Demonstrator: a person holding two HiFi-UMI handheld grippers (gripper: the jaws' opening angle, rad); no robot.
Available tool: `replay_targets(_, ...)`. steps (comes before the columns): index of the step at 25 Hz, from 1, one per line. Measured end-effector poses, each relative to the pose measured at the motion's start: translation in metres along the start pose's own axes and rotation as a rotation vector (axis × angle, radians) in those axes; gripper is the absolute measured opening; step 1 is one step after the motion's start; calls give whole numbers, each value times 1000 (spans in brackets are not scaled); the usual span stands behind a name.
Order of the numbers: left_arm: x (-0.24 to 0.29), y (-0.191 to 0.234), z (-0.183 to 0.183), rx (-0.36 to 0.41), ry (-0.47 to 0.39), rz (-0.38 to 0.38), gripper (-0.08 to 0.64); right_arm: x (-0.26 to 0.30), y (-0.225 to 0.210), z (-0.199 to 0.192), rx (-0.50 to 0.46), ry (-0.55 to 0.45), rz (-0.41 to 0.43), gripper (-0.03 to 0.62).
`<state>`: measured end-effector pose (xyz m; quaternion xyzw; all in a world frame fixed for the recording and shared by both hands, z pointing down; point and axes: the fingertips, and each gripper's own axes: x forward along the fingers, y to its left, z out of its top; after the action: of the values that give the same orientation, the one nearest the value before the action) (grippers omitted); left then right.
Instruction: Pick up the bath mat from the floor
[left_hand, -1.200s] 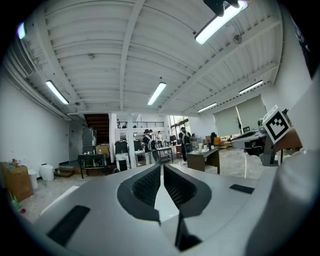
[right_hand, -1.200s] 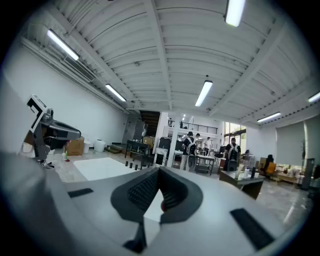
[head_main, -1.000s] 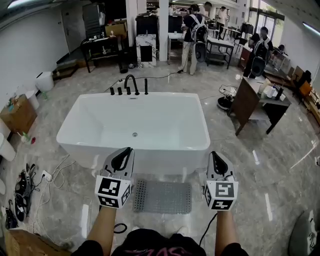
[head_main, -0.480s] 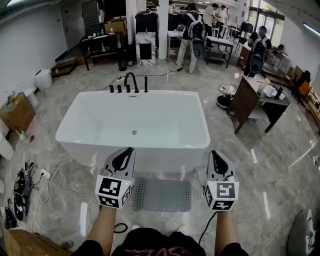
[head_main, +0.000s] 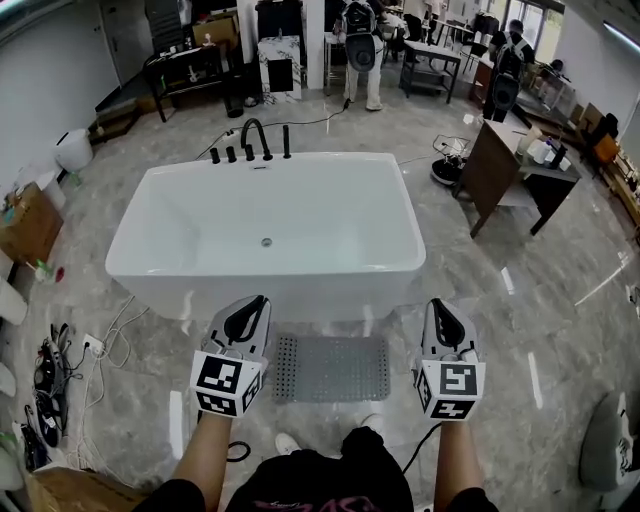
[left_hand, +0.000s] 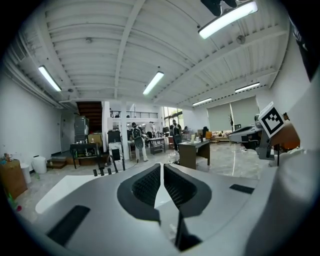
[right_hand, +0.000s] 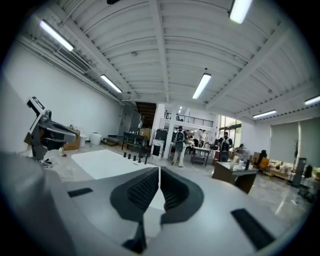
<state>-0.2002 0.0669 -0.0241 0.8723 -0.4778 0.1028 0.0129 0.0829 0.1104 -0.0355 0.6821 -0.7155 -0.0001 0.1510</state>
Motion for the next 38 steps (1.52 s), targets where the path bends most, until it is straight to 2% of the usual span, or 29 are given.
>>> replay_targets(6,41,-12,-9,-11,50,41,28,36,-35,-27,14,28,55,23)
replay_targets(9,64,-21,-14,10,77,77,28,59,-63,-42,22,34,77,23)
replay_targets(14,88,-27,-29,-7,125,137,28,89,-92,-74,27,81,119,23)
replay_targets(24,103,-8,-84,-2,226,141,28,121,-79,-126,58,178,144,25)
replay_targets(31,116,14,-148,-48,279,124,28,141,-56,-174,44,246,151,25)
replay_targets(34,124,21,-193,-58,308,119,28,152,-45,-211,45,269,148,25)
replay_targets(38,135,22,-268,-67,348,127,28,165,-29,-280,51,309,162,25)
